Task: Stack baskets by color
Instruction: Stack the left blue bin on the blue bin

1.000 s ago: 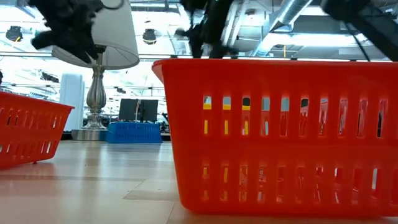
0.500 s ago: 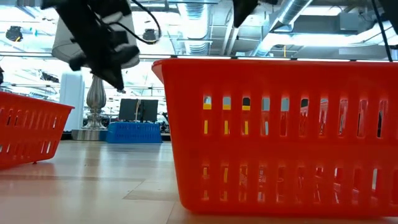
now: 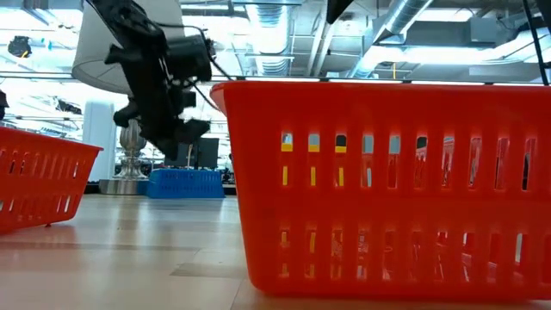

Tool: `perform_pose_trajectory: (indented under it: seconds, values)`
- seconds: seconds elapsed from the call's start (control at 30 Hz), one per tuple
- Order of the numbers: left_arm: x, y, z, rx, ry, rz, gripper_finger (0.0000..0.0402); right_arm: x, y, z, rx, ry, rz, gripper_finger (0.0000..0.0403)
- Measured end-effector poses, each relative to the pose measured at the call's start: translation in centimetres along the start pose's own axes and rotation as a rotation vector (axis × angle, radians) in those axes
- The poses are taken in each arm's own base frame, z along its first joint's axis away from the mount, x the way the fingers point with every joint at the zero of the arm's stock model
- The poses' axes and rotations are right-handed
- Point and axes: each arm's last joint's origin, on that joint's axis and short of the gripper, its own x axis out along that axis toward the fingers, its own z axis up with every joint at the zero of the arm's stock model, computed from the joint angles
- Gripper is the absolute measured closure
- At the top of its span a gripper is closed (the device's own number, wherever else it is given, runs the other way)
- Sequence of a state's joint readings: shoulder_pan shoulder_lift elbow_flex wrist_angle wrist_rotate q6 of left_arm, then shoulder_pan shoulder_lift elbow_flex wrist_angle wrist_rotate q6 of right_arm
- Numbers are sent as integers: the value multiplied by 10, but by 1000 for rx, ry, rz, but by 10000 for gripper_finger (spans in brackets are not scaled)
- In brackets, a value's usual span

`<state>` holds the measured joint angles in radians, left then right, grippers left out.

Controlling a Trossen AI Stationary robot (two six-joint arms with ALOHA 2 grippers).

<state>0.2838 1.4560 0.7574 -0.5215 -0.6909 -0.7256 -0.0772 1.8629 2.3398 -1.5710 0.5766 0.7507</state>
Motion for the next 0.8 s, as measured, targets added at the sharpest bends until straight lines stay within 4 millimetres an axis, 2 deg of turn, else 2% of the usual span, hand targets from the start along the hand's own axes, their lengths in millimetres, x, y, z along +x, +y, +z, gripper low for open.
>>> perform_pose_trajectory:
  seconds: [0.17, 0.33, 0.4, 0.53, 0.63, 0.8]
  values:
    - [17, -6, -7, 15, 133, -53, 401, -3, 4, -3, -13, -1, 12, 390]
    - [23, -18, -15, 17, 250, -188, 401, -4, 5, -5, -35, -1, 17, 397]
    - [14, -23, -13, 25, 228, -256, 401, -4, 5, -5, -38, -1, 17, 396]
    - [-3, -20, -3, 67, 83, -155, 401, -3, 4, -3, -37, -1, 12, 393]
    - [-6, -14, 6, 88, -4, -98, 401, -2, 2, -2, -38, 0, 6, 394]
    - [-6, -6, 13, 52, -21, -88, 401, 0, 1, -1, -47, 0, 2, 394]
